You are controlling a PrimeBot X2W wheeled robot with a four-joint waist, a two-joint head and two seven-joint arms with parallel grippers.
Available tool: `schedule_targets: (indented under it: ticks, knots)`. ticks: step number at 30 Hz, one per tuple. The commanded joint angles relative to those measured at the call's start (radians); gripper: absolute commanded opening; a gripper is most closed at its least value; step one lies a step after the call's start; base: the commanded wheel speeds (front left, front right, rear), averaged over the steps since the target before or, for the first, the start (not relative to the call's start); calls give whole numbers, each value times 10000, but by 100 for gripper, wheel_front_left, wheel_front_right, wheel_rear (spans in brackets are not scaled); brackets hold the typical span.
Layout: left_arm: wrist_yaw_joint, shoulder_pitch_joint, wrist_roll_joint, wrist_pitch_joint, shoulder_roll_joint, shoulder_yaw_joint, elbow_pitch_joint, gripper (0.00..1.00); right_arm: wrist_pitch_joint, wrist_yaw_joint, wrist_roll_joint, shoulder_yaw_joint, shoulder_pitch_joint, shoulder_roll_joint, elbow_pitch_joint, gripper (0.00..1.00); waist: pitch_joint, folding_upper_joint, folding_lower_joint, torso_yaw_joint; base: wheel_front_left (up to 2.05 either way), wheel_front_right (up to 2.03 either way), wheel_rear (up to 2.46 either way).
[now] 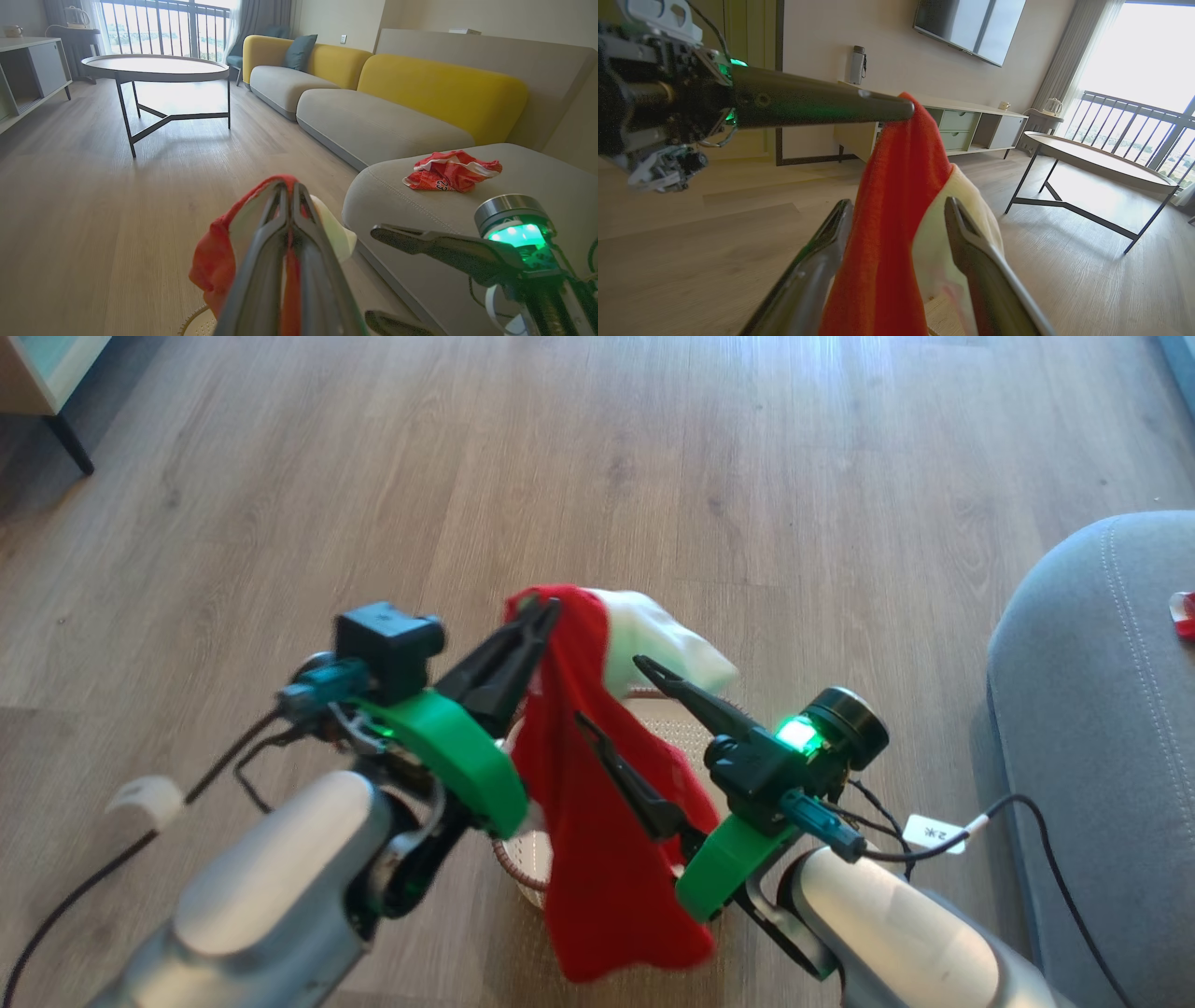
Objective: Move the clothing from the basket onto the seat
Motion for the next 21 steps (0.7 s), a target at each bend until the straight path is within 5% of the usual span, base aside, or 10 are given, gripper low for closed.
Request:
schedule_targets:
  ticks: [1,21]
  knots:
    - [-42,-777,94,4,78,403,-240,0,-47,69,86,34,-359,8,-237,100,-8,0,0,7,0,0,0]
    - [-155,-724,235,563,-397,-580,-1479,0,177,69,77,-422,-289,-550,-666,100,-102,0,0,-322,0,0,0]
